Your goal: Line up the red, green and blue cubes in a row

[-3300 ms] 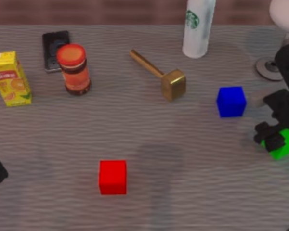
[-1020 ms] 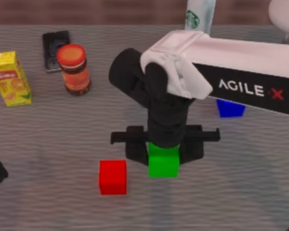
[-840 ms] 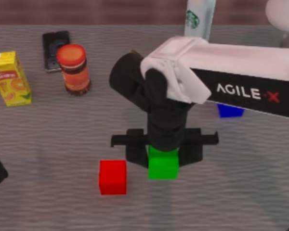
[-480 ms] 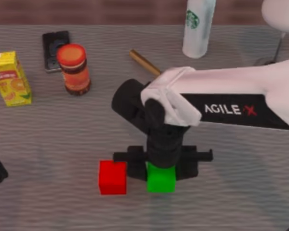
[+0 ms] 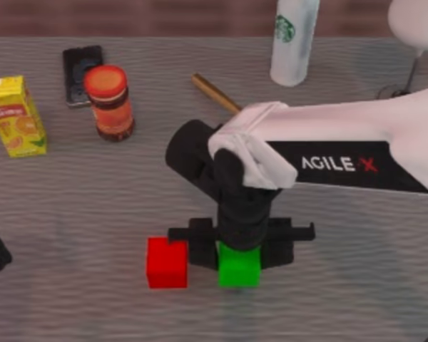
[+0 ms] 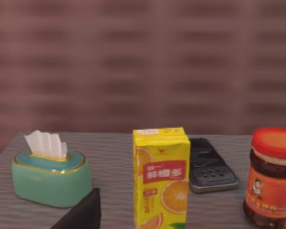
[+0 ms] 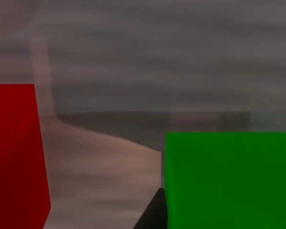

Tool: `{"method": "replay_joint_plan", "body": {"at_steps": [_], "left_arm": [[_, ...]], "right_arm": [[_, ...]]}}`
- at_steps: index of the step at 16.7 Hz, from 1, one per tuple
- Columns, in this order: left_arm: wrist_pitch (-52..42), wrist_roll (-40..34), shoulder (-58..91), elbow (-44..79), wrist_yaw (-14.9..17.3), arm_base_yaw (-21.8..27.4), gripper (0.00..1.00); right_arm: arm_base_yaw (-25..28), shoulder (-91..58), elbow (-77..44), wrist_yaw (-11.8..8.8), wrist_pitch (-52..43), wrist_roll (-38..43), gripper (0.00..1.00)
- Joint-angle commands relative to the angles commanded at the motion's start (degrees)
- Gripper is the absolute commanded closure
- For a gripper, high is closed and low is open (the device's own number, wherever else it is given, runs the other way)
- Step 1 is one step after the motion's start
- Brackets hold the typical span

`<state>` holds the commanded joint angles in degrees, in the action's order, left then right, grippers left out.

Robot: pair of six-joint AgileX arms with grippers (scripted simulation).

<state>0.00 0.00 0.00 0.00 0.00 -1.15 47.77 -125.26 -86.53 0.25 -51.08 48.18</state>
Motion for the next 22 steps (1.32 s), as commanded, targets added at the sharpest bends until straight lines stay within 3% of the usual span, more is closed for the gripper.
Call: {"method": "replay_joint_plan", "body": {"at_steps": [9,19,22], "left_arm": [[0.0,0.0,0.0,0.0,0.0,0.0,0.0],[0.0,0.0,0.0,0.0,0.0,0.0,0.0],[0.0,0.0,0.0,0.0,0.0,0.0,0.0]], "right_arm": [[0.0,0.0,0.0,0.0,0.0,0.0,0.02],[-0.1,0.1,-0.2,0.0,-0.2,0.0,0.0],[0.0,1.4,-3.0,0.0,-4.4,0.2,0.0]]}}
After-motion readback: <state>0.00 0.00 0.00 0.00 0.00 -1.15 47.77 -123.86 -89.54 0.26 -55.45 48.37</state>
